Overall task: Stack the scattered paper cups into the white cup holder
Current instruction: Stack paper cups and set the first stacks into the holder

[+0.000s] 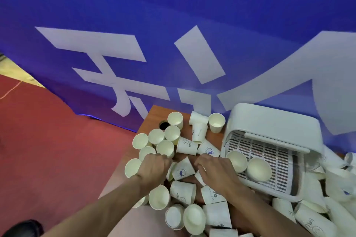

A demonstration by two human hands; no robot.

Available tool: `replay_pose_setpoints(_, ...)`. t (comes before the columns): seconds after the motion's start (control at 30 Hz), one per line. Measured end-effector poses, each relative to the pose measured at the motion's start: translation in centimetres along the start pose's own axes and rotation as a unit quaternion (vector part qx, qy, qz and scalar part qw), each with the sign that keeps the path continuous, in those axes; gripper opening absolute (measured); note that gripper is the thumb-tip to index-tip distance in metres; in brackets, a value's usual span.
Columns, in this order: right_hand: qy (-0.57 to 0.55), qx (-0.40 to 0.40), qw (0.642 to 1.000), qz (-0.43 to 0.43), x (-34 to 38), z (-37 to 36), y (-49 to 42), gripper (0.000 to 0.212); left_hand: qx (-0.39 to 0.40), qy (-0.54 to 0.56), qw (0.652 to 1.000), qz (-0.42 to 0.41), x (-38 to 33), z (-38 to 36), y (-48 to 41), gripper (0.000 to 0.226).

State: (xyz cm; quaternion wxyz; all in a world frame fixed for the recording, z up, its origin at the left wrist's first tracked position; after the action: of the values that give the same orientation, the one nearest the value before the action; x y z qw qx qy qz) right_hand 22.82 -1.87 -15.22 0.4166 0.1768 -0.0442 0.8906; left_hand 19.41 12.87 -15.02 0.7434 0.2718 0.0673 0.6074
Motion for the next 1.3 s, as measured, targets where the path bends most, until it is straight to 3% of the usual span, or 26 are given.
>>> replay_pose_setpoints(0.23,0.002,0.039,0.999,0.015,4.2,-4.5,-8.0,0.026,-0.047,0.034,0.996,0.069,11.3,-3.5,-0.7,0.014)
replay_pose_setpoints(0.4,0.008,0.050,0.999,0.008,6.4,-7.1,-11.3,0.026,-0.027,0.032,0.995,0.090,15.7,-6.9,-2.0,0.024)
replay_pose_setpoints(0.83,0.108,0.072,0.992,0.002,8.0,-8.6,-13.0,0.026,-0.049,0.029,0.998,0.020,15.6,-9.5,-5.8,0.016)
replay_pose_setpoints(0.97,0.160,0.040,0.986,0.031,9.2,-6.9,-12.8,0.022,-0.087,0.042,0.995,0.004,15.5,-7.7,-5.0,0.007)
replay_pose_setpoints(1.13,0.203,-0.002,0.977,0.058,10.2,-4.6,-11.8,0.026,-0.148,0.046,0.988,-0.007,15.6,-4.5,-2.6,0.028)
replay_pose_setpoints(1.3,0.183,-0.038,0.981,0.048,9.9,-1.5,-9.5,0.021,-0.207,0.054,0.977,-0.007,15.5,-1.2,-0.3,0.026)
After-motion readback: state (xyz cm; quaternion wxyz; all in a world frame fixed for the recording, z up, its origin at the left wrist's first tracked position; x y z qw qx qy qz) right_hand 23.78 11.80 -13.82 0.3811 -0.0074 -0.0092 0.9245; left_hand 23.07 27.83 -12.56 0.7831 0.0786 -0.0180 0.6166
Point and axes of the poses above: each hand's wrist, its own y-axis away from the middle knuckle, its own z-axis out of the back of the hand, x = y × z, the point moved 10 cm from there along -y, towards the middle knuckle, and after that the axes turned 5 degrees about x, right-handed, at the moved point
